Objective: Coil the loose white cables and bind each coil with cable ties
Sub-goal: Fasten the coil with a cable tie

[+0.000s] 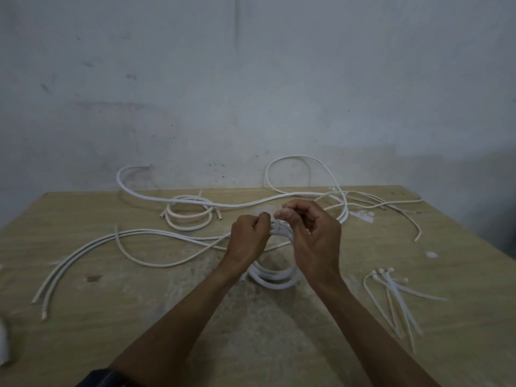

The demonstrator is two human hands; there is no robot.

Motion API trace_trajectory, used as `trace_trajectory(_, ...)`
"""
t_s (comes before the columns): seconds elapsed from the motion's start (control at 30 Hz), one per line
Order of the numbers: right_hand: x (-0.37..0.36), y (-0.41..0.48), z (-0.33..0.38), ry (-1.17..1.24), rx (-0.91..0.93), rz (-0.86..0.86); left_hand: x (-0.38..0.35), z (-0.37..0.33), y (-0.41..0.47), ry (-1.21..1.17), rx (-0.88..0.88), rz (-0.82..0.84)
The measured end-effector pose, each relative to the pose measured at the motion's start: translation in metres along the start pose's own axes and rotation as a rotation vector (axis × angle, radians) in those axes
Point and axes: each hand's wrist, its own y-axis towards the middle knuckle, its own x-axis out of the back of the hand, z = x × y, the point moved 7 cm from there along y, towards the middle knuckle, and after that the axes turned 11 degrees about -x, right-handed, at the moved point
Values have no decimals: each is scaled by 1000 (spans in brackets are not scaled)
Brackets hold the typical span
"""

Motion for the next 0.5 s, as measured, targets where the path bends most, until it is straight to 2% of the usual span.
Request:
trace_trajectory(0.1,0,15,-3,68,-35,31,-1,-6,-1,36,-80,9)
trace_trajectory(0.2,-7,42,-21,229,-225,57,-1,-15,-3,105,-208,1)
trace_trajectory(0.3,-19,59,-29,210,-320,183,2,-17,0,110,-229,18)
trace_trajectory(0.43,-28,54,-21,-89,-178,365,15,0,4,56,-87,-4)
trace_trajectory(0.5,-32,45,-19,-244,-40,364,16,2,5,38,-66,-5)
